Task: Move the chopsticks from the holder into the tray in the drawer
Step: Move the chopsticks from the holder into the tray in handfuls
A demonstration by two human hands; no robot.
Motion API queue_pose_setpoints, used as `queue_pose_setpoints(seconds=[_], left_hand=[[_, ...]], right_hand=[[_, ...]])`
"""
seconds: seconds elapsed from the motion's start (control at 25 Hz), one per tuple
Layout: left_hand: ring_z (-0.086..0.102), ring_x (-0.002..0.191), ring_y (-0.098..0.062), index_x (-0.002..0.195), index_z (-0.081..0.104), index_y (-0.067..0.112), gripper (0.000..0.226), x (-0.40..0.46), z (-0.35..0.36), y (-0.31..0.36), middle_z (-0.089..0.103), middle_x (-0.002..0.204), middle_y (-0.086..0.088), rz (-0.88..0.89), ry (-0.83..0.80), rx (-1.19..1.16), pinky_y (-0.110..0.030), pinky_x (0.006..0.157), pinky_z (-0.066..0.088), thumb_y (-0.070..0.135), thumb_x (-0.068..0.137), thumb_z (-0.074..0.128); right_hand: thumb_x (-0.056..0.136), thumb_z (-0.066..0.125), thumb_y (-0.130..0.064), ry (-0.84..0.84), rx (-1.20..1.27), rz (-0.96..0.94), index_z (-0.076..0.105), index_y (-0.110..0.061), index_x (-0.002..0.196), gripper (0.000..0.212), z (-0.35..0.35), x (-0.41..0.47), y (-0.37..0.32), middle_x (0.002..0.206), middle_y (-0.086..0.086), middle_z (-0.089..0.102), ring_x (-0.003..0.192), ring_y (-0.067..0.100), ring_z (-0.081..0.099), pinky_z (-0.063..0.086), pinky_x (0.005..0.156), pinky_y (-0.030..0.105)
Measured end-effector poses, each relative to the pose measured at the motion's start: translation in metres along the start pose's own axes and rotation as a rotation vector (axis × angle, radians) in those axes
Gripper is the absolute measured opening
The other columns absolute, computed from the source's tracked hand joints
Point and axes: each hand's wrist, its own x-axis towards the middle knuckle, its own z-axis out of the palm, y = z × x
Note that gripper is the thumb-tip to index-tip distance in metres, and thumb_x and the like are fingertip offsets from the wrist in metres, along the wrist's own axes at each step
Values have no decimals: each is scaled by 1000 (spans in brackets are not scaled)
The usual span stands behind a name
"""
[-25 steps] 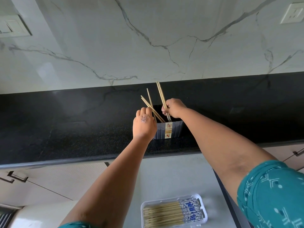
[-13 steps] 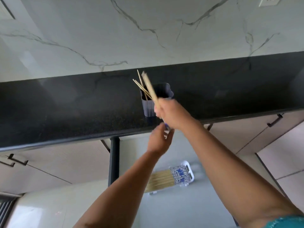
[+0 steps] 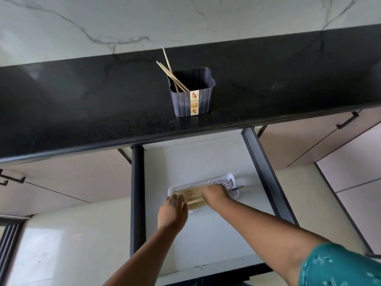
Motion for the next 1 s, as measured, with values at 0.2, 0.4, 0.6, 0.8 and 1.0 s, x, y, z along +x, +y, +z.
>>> queue_pose_setpoints(seconds=[0.2,0.4,0.6,0.8,1.0], left_hand=[[12,148,-24,152,16,11,78,18,9,2,11,161,-7,93,-298,120,-36,118,20,56,93,40],[1,149,-31,151,2,0,94,23,20,1,6,160,-18,56,-410,394,-39,122,-1,67,90,28],[23,142,-35,146,25,1,86,21,20,7,34,150,-19,87,-320,439,-46,121,0,66,90,32],[8,147,-35,152,4,5,97,31,28,2,10,159,-14,157,-272,335,-45,121,5,61,86,48],[47,120,-31,132,46,8,54,22,32,-1,55,130,-9,252,-132,330,-40,112,27,37,88,53]], right_hand=[[88,56,0,80,-92,-59,68,-6,112,28,1,16,-4,118,11,68,112,31,63,52,90,39],[87,53,4,135,66,-22,54,0,126,39,20,17,7,130,19,52,120,36,53,46,97,44],[93,34,-2,134,212,41,48,-7,133,43,37,14,30,135,14,50,121,32,53,49,96,41],[92,37,3,125,240,-87,48,-15,136,49,37,14,38,160,7,21,143,28,26,31,114,40],[89,42,0,201,236,-76,63,-12,118,37,44,9,44,147,10,39,136,30,37,36,104,36]])
